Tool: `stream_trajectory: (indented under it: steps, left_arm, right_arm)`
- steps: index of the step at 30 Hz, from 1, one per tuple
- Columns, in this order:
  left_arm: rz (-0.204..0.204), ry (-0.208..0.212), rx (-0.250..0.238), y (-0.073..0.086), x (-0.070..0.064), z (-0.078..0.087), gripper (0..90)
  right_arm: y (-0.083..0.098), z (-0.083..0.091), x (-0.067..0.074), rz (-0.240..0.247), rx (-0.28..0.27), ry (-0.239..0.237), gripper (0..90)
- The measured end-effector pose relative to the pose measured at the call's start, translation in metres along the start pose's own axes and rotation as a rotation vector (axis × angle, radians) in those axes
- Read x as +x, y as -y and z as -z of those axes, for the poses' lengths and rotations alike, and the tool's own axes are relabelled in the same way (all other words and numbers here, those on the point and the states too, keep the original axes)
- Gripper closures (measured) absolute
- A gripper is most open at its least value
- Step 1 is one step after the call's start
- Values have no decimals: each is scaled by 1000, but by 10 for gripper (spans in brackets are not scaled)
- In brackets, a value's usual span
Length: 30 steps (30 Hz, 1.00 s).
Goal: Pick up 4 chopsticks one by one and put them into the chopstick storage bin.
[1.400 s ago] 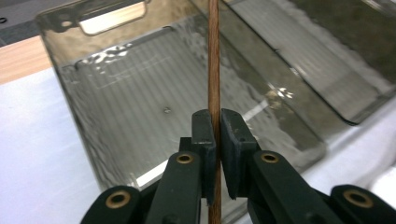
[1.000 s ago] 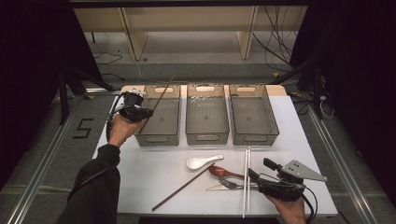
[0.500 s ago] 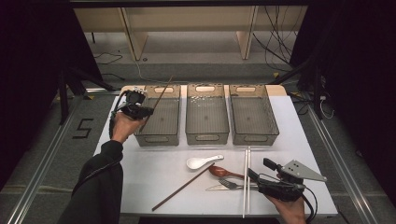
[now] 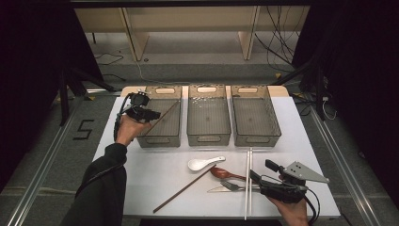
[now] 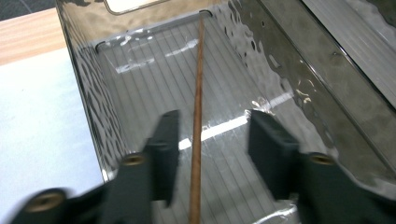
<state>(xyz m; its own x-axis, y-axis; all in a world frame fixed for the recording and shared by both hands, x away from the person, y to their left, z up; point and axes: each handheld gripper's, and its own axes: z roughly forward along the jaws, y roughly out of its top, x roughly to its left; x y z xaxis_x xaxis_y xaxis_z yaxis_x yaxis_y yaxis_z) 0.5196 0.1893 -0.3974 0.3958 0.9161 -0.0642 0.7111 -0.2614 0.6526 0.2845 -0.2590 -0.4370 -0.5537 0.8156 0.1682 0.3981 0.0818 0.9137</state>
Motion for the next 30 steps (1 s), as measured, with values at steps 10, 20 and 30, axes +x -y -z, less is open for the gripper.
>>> stream_trajectory:
  steps: [10,20,30]
  left_arm:
    - [-39,111,-9,12,-27,33,256]
    - [-93,183,-9,39,-56,56,206]
    - [-164,216,53,59,-78,59,194]
  right_arm:
    - [0,0,0,0,0,1,280]
    - [0,1,0,0,-1,3,280]
    - [0,1,1,7,2,4,280]
